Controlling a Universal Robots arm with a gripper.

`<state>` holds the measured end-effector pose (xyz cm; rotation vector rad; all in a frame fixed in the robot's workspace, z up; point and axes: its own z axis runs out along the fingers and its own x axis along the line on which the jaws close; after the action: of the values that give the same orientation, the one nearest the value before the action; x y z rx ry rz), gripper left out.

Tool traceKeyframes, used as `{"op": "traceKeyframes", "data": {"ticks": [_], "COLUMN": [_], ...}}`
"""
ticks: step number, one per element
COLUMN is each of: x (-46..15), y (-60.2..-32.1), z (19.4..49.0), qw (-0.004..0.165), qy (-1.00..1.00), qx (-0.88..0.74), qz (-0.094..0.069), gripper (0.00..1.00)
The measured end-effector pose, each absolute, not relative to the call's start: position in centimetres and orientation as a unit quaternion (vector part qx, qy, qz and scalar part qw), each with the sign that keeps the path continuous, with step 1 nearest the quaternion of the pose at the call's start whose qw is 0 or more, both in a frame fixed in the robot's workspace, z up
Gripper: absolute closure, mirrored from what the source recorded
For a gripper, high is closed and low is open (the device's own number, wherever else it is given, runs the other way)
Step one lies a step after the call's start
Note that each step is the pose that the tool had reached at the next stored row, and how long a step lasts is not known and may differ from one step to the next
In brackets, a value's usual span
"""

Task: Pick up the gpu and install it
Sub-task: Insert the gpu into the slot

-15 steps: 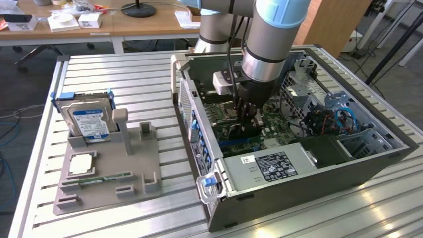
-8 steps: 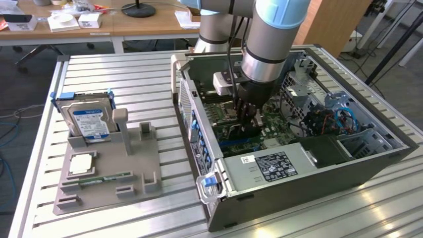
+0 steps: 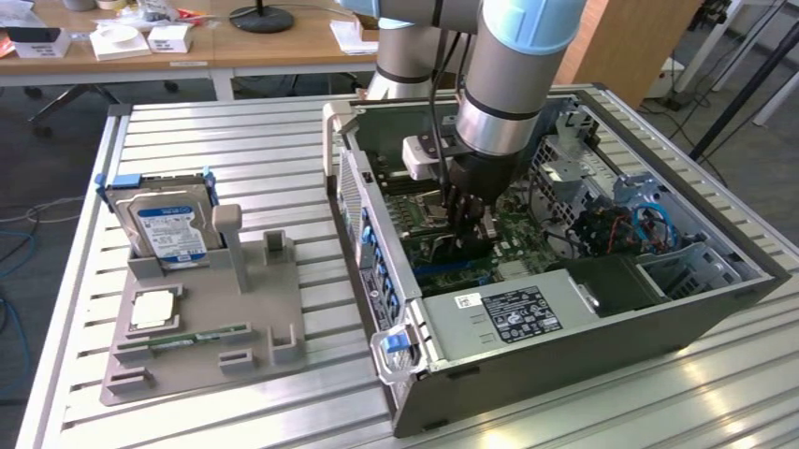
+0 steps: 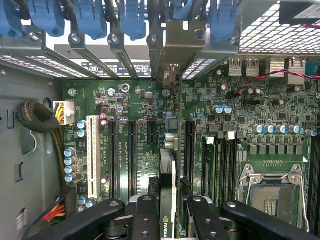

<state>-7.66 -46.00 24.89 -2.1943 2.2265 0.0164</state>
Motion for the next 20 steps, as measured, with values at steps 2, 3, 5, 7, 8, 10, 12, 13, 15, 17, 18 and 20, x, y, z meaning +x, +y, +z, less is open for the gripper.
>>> {"op": "traceKeyframes", "data": {"ticks": [2, 3, 5, 7, 8, 10, 12, 13, 15, 17, 18, 20], "x": [-7.66, -7.66, -7.66, -7.67, -7.67, -7.67, -7.67, -7.67, -7.66, -7.67, -7.66, -7.66], "y": [-46.0, -46.0, -46.0, -46.01, -46.0, -46.01, -46.01, -46.01, -46.01, -46.01, -46.0, -46.01], "z": [24.88, 24.89, 24.89, 24.89, 24.89, 24.89, 24.89, 24.89, 24.89, 24.89, 24.89, 25.1], "qw": [0.008, 0.008, 0.008, 0.008, 0.008, 0.008, 0.008, 0.008, 0.008, 0.008, 0.008, 0.008], "qy": [0.712, 0.712, 0.712, 0.712, 0.712, 0.712, 0.712, 0.712, 0.712, 0.712, 0.712, 0.712], "qx": [-0.702, -0.702, -0.702, -0.702, -0.702, -0.702, -0.702, -0.702, -0.702, -0.702, -0.702, -0.702], "qz": [0.005, 0.005, 0.005, 0.005, 0.005, 0.005, 0.005, 0.005, 0.005, 0.005, 0.005, 0.005], "gripper": [0.74, 0.74, 0.74, 0.74, 0.73, 0.66, 0.66, 0.66, 0.66, 0.66, 0.66, 0.66]}}
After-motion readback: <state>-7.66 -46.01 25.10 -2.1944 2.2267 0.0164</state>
